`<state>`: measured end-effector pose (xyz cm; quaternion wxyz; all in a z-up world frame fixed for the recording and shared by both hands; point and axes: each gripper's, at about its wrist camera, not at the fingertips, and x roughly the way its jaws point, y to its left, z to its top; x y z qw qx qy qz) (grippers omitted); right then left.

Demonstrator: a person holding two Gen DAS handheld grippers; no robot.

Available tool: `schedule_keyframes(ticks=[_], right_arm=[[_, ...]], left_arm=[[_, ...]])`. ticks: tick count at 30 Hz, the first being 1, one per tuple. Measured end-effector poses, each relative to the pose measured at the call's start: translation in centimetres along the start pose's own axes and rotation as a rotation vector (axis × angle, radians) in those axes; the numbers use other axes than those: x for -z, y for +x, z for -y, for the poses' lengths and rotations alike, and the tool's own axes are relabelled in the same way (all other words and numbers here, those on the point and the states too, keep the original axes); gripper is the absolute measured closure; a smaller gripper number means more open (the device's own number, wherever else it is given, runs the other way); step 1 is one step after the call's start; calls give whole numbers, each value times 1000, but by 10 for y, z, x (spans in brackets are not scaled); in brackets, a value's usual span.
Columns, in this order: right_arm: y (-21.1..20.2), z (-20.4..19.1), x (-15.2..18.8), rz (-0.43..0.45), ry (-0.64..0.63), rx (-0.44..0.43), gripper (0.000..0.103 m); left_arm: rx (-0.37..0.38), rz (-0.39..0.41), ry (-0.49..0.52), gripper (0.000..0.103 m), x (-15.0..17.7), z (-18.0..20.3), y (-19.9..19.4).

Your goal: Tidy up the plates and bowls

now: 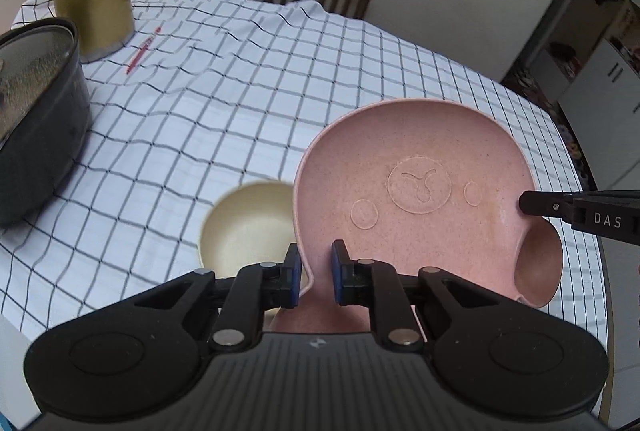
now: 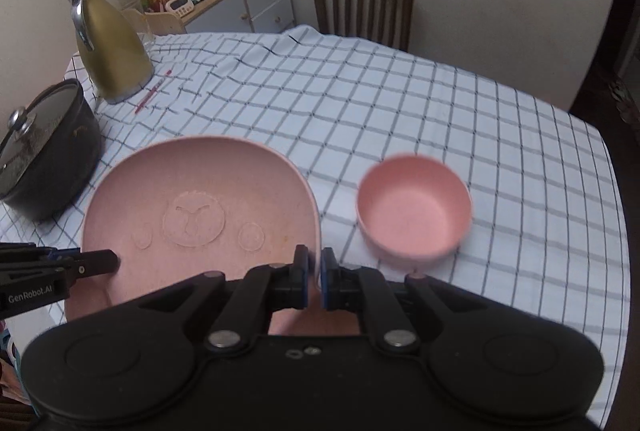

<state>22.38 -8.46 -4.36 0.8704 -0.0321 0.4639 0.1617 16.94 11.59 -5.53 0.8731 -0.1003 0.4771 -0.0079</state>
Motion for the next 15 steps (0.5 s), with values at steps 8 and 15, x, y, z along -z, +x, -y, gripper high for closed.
schedule_keyframes(ticks=[8, 15], right_arm=[[-27, 9, 73, -81, 90, 28, 99], [-47, 28, 129, -133, 220, 15, 99]], left_arm=[[40, -100, 60, 89, 63, 18, -9], [77, -159, 103, 89, 103, 29, -15]])
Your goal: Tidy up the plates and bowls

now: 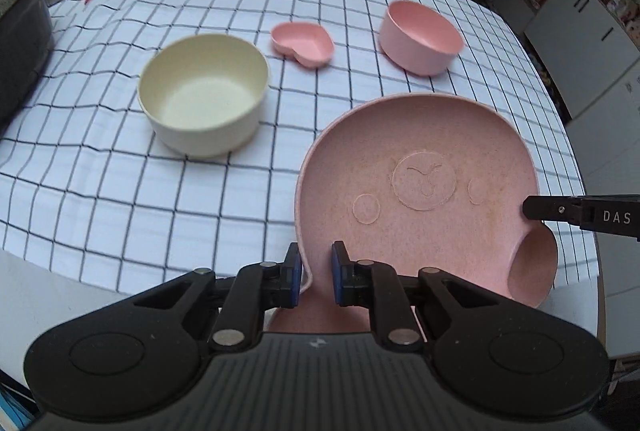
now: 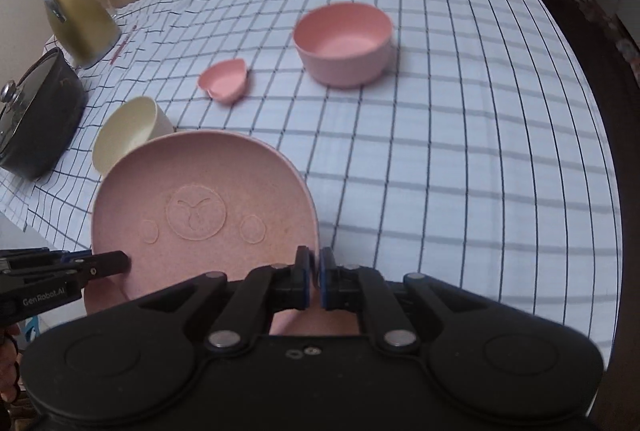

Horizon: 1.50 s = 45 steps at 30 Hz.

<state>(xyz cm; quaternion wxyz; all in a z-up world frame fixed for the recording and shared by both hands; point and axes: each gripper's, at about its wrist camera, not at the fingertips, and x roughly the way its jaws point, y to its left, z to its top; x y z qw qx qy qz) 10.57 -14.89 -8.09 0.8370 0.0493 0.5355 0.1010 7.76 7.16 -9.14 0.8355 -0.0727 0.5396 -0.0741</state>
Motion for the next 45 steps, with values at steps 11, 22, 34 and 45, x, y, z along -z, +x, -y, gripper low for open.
schedule_keyframes(ticks=[11, 22, 34, 45], right_arm=[[-8, 18, 37, -45, 81, -25, 99], [-2, 26, 61, -109, 115, -60, 99], [7, 27, 56, -119, 100, -60, 98], [17, 27, 49, -148, 89, -63, 87]], left_arm=[[-2, -46, 14, 89, 26, 11, -2], [-42, -97, 43, 89, 42, 19, 0], [-57, -117, 25, 88, 35, 21, 7], [-70, -172, 51, 86, 27, 24, 13]])
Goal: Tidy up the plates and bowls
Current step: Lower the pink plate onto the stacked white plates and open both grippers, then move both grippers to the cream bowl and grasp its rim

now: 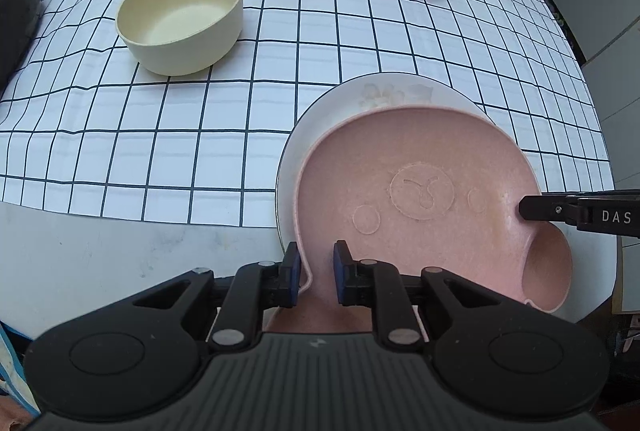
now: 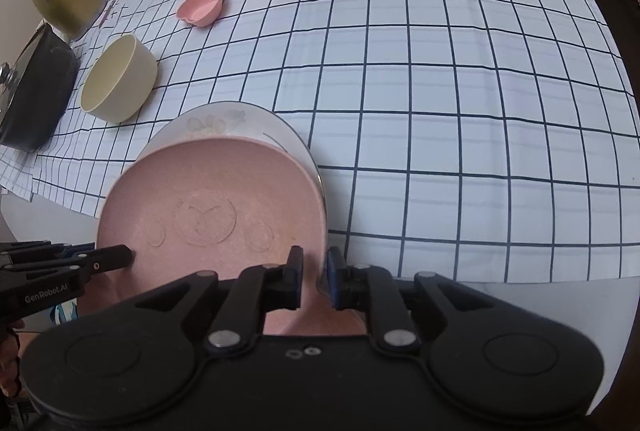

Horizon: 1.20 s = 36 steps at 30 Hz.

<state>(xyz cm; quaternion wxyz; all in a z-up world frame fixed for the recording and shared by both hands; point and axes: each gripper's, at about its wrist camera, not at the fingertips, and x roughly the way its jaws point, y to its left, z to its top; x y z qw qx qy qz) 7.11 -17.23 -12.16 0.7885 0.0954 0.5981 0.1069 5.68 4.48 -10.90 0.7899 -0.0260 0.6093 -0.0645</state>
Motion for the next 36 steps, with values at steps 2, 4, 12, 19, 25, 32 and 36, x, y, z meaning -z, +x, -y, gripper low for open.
schedule_keyframes(ticks=[2, 4, 12, 19, 25, 32, 36], right_arm=[[0, 2, -2, 0, 5, -3, 85], [0, 4, -3, -1, 12, -8, 84], [-5, 6, -7, 1, -7, -23, 75], [-10, -6, -11, 25, -69, -33, 66], [-20, -26, -21, 86, -155, -57, 56], [-29, -54, -45, 172, -246, -73, 37], [-32, -74, -62, 223, -311, -90, 25]], left_arm=[[-3, -3, 6, 86, -1, 0, 0], [-9, -9, 7, 86, -1, -1, -1], [-17, 1, -20, 86, 1, -13, -4], [-11, 62, -33, 86, 0, -12, -16], [-20, 164, -33, 86, -7, -9, -30], [-55, 259, -45, 66, -21, -12, -37], [-94, 311, -58, 50, -31, -17, -40]])
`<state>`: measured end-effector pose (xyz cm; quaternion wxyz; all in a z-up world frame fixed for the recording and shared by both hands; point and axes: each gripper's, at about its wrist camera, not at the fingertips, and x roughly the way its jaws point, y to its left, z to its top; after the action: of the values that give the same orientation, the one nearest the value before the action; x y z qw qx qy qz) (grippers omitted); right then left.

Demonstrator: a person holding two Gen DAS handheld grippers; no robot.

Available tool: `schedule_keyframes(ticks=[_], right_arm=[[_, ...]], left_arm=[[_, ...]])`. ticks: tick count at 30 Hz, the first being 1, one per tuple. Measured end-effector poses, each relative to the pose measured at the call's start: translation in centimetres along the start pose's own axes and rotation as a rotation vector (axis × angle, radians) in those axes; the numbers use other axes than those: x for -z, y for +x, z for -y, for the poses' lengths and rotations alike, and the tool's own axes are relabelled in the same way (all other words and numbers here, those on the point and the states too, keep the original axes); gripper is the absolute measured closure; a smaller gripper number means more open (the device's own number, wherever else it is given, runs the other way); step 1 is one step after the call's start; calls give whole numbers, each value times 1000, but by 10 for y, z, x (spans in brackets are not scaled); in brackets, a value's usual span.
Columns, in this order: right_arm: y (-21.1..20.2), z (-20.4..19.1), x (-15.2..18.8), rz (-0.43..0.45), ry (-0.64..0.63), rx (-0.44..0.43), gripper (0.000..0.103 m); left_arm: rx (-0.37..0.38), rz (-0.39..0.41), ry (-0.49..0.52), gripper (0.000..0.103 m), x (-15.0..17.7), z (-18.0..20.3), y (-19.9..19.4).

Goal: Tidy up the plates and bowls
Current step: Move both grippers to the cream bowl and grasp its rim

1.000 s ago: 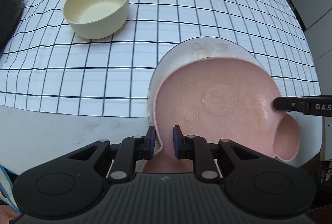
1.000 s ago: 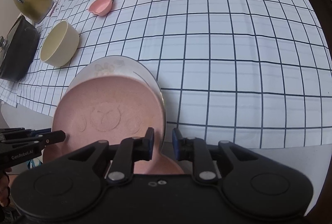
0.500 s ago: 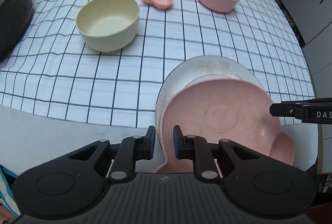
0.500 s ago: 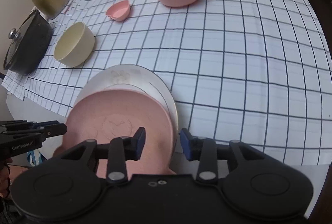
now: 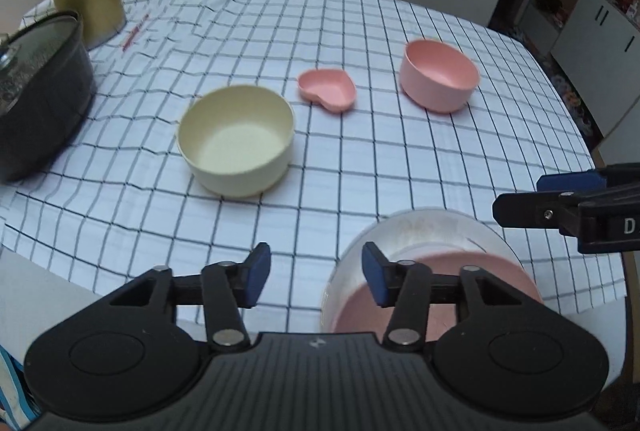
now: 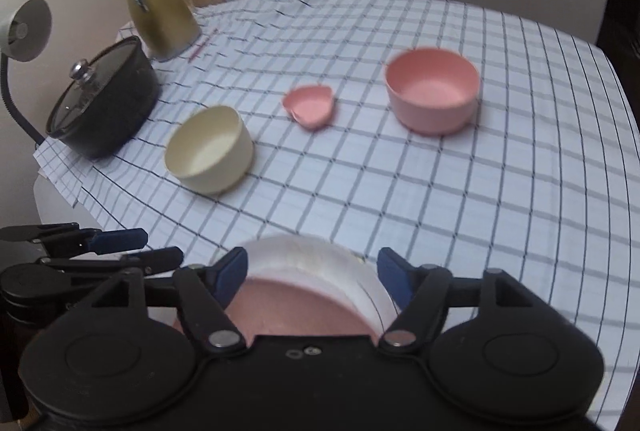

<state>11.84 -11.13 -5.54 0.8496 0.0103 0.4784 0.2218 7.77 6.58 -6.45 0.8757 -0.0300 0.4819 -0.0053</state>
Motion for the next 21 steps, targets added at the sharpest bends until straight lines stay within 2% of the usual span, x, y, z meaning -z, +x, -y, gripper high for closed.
schedule_keyframes(ticks=[4, 6, 8, 10, 21], right_arm=[[5, -14, -20, 48, -59, -14, 16], [9, -20, -29, 65, -74, -17, 12], [15, -25, -38, 79, -84, -20, 8], [22, -30, -46, 84, -93, -17, 5], [66, -44, -79, 83, -87, -30, 5]], left_arm=[[-25, 49, -9, 49, -13, -8, 1], [-36, 76, -21, 44, -20, -13, 0], [-56, 109, -32, 32, -26, -17, 0], [-76, 138, -38, 28, -32, -22, 1], [-153, 154, -112, 27, -60, -59, 27]])
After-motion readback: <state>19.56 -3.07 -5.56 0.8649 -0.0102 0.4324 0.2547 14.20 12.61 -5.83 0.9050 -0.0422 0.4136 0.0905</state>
